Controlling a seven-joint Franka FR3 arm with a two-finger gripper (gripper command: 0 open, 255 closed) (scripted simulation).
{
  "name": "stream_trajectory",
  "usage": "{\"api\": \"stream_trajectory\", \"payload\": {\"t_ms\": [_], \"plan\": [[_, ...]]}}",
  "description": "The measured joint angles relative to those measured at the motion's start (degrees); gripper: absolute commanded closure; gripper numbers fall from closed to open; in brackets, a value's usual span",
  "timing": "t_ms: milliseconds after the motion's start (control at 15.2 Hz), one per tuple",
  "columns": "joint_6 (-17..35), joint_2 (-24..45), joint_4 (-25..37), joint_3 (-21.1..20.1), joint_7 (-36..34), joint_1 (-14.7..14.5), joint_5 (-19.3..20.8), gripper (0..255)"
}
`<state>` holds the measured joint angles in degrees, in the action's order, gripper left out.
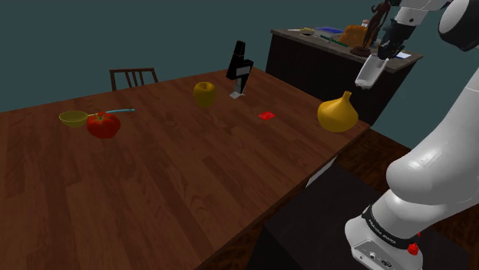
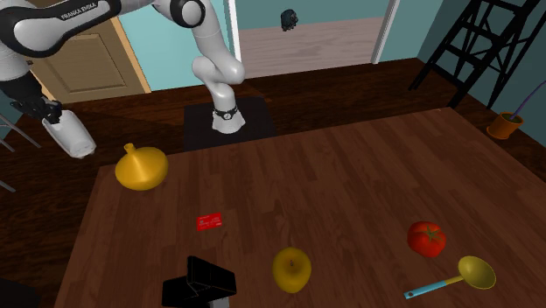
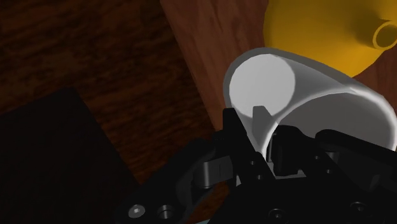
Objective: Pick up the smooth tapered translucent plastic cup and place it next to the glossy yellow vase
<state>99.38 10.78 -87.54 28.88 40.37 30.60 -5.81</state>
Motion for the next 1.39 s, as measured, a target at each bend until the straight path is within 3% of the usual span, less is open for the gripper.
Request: {"api": "stream_trajectory", "payload": {"t_ms": [1386], "plan": [[16.0, 1.4, -14.8, -0.5, 1.0, -0.4, -1.1, 255]]}}
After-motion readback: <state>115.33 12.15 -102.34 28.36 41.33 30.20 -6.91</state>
